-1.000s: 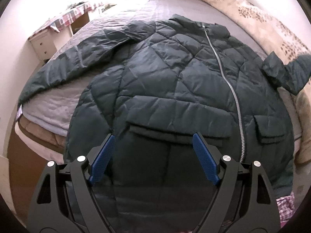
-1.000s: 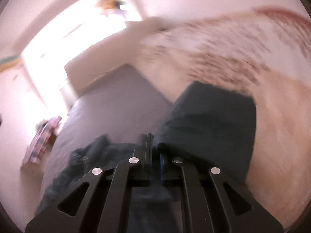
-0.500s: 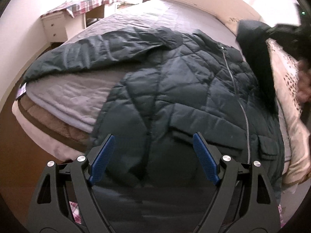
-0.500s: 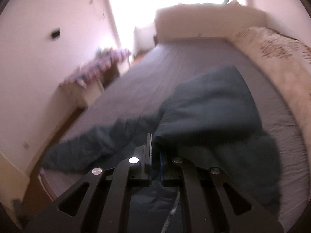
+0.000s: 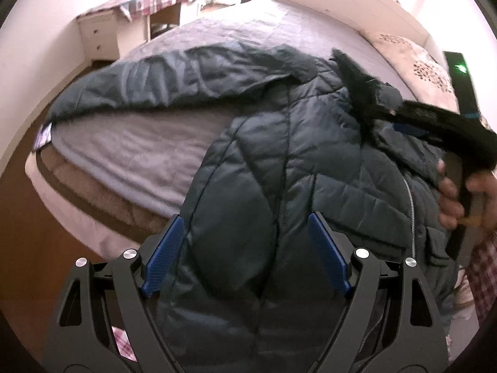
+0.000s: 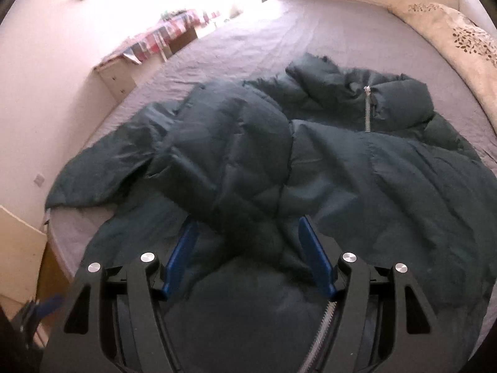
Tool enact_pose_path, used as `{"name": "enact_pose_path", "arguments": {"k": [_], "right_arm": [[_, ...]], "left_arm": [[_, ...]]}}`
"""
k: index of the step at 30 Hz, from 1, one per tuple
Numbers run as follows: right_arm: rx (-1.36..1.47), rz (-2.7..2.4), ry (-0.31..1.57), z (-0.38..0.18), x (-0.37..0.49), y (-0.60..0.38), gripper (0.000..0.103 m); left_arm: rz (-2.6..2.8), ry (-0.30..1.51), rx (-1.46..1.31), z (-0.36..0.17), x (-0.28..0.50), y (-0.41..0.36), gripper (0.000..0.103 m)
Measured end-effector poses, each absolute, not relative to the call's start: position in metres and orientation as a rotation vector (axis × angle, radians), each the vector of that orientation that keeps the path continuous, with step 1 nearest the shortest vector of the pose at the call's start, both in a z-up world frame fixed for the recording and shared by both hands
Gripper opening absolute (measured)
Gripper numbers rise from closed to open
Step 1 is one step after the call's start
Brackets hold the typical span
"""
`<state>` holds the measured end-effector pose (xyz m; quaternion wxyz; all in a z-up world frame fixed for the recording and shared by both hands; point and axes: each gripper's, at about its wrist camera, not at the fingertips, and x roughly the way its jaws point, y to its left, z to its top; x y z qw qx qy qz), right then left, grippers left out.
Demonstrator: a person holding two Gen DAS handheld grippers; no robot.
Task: Fold large clothes
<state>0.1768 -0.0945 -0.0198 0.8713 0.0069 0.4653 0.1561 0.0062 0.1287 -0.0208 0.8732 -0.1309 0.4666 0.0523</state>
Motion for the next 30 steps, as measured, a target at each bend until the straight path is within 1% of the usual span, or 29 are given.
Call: {"name": "enact_pose_path", "arguments": {"k": [2,7,8,9,10,16,20,21,22,23,24,26,27,30], "right_arm": [[0.003,0.319,0.943,-0.014,0.165,-0.092,0.066],[0.033,0.265,0.889,-0.014,0.128,-0.124,0.066],[0.053,0.247,0.892,-0.016,0.117,-0.135,0.065],[0.071,0.23,0.894,-0.018,0.111,-0.145,0.061],[0.093,0.205,0.897,-0.021,0.102,-0.159,0.058],[0.162,0.089,0.899,-0.033,0.056,-0.219,0.056],[0.198,0.042,0.901,-0.043,0.038,-0.243,0.056],[0.208,0.032,0.906,-0.047,0.035,-0.248,0.056],[0.216,0.029,0.909,-0.048,0.032,-0.253,0.056],[0.227,0.027,0.912,-0.05,0.031,-0.257,0.056],[0.236,0.024,0.916,-0.053,0.03,-0.261,0.056],[0.231,0.015,0.92,-0.057,0.029,-0.265,0.056],[0.225,0.011,0.923,-0.06,0.029,-0.266,0.056],[0.219,0.01,0.93,-0.066,0.027,-0.266,0.056]], "left_arm": [[0.1,0.961,-0.257,-0.014,0.014,0.125,0.081],[0.06,0.921,-0.247,0.005,0.045,0.115,0.081],[0.055,0.918,-0.25,0.007,0.057,0.113,0.081],[0.042,0.915,-0.263,0.009,0.067,0.111,0.081],[0.03,0.916,-0.276,0.009,0.077,0.109,0.081],[0.014,0.972,-0.363,-0.005,0.158,0.09,0.081],[0.046,1.032,-0.361,-0.022,0.199,0.075,0.081],[0.052,1.056,-0.369,-0.028,0.207,0.072,0.077],[0.054,1.069,-0.389,-0.033,0.216,0.07,0.069],[0.051,1.065,-0.393,-0.034,0.219,0.067,0.043],[0.044,1.065,-0.39,-0.034,0.224,0.063,0.024],[0.062,1.053,-0.364,-0.029,0.232,0.055,0.017],[0.074,1.035,-0.353,-0.025,0.235,0.053,0.016],[0.101,1.018,-0.334,-0.02,0.24,0.051,0.015]]}}
